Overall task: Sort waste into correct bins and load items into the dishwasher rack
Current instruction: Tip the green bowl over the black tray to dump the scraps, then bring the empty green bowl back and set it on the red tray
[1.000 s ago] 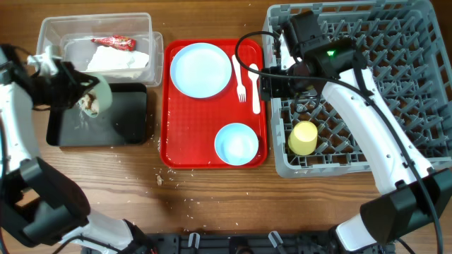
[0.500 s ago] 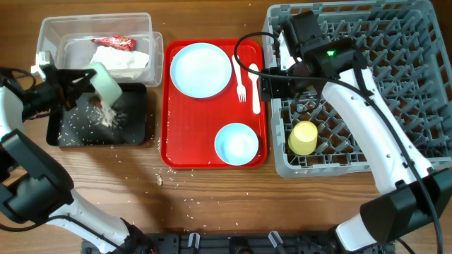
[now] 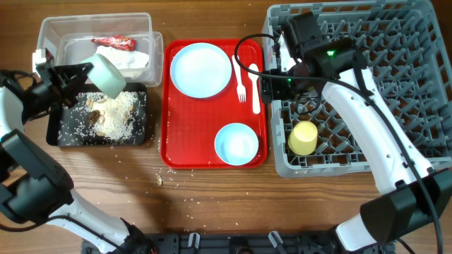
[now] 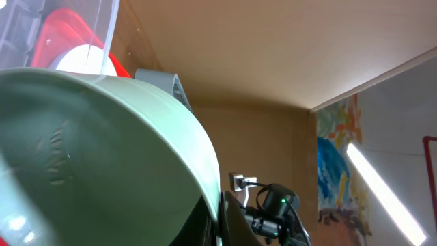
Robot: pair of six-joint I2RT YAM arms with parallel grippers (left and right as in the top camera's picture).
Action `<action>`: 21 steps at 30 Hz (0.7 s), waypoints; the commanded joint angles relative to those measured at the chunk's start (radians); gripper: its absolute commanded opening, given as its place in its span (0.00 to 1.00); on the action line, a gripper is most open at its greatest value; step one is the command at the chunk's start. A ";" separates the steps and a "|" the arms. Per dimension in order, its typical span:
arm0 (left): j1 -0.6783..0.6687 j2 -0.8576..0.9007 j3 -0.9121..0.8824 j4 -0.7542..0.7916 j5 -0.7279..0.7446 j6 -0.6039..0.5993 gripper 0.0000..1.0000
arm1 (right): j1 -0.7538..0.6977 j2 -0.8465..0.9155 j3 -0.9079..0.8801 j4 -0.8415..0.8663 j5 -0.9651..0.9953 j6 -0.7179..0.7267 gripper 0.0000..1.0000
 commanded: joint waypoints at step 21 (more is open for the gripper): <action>0.021 -0.041 -0.003 -0.240 -0.084 0.025 0.04 | -0.002 -0.011 -0.003 -0.012 0.003 -0.065 0.85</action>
